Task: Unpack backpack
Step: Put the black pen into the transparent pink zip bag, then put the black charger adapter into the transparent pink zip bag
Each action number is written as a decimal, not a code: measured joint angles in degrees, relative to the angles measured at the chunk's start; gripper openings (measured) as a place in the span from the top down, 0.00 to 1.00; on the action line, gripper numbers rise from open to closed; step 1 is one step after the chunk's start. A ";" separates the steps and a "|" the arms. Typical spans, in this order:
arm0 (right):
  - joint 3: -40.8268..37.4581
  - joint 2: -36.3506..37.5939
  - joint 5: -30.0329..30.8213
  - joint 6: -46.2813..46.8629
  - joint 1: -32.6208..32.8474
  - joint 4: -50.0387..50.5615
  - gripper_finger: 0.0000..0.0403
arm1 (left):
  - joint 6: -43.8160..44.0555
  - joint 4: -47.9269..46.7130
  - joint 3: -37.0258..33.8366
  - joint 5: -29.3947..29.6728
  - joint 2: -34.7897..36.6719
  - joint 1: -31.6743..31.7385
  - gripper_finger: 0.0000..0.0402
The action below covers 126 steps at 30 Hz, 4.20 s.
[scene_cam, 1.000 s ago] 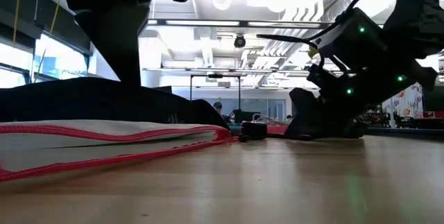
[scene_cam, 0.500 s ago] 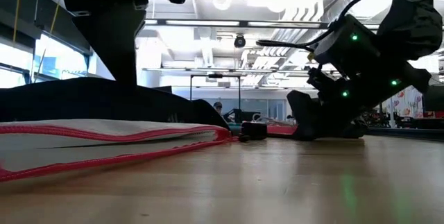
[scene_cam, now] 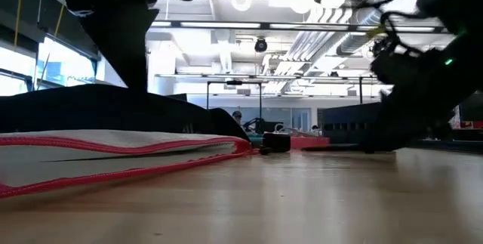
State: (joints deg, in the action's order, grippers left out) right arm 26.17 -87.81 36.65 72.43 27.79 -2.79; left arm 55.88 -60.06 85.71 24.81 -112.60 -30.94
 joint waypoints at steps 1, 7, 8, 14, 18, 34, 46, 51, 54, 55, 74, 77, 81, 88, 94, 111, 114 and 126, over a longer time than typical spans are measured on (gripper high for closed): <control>0.00 0.91 0.31 0.11 0.78 0.76 1.00 | -0.07 1.82 0.00 -0.08 0.00 0.00 0.83; 0.94 3.91 2.87 0.76 5.99 0.44 1.00 | -2.18 13.49 -2.87 0.45 -0.17 0.53 0.63; 1.60 3.96 2.76 -0.04 6.69 0.40 1.00 | -2.04 14.64 -3.84 0.54 -0.23 0.85 0.60; 5.27 3.28 1.83 -4.36 9.25 0.23 1.00 | -2.00 16.86 -8.23 2.55 -1.81 3.18 0.45; 6.34 2.91 2.67 -5.33 9.33 0.17 1.00 | -6.00 18.94 -8.33 3.97 -4.07 4.78 0.42; 6.43 2.74 0.39 -5.64 9.48 -3.47 1.00 | -8.16 16.12 -8.07 -0.51 -5.90 7.34 0.96; 6.47 2.19 -9.73 -12.38 9.55 -9.61 1.00 | -10.07 14.97 -8.35 0.99 3.79 6.71 1.00; 6.47 2.19 -12.49 -12.80 6.81 -10.36 1.00 | -10.10 15.49 -8.33 1.35 6.62 6.40 1.00; 6.51 2.19 -16.62 -14.81 3.56 -13.00 1.00 | -9.95 17.35 -8.33 1.29 7.16 6.37 1.00; 6.80 2.19 -18.15 -14.94 2.26 -12.75 1.00 | -9.57 18.40 -8.33 1.21 7.24 6.38 1.00; 28.47 -19.62 -31.18 -14.23 -13.58 -13.44 0.95 | -8.46 29.14 -8.26 2.36 6.95 11.21 1.00; 31.40 -23.41 -31.42 -14.44 -13.84 -13.87 0.89 | -8.97 26.19 -8.22 2.24 6.95 10.93 1.00; 32.61 -25.82 -31.97 -14.55 -13.94 -16.37 0.77 | -7.82 24.83 -8.22 1.92 6.95 10.08 1.00; 32.63 -24.24 -39.74 -20.99 -13.90 -14.42 0.48 | -5.54 21.69 -8.22 2.58 7.35 8.26 1.00; 32.59 -15.44 -37.56 -26.38 -9.97 1.34 0.39 | -3.45 19.11 -8.22 4.79 10.90 6.97 1.00; 32.68 8.61 -12.35 -34.28 -0.32 19.38 0.39 | -7.34 12.61 -8.22 11.84 20.91 4.09 1.00; 32.65 7.17 -7.42 -25.07 -2.28 25.63 0.39 | -6.99 15.74 -8.22 9.78 20.37 3.83 1.00; 32.59 -3.90 -20.70 -43.62 -19.51 24.78 0.39 | 2.15 4.81 -8.22 0.97 19.87 1.74 1.00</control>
State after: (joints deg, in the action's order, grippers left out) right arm 58.76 -91.71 15.95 28.81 8.28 21.98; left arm 58.02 -55.25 77.49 25.78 -92.72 -29.20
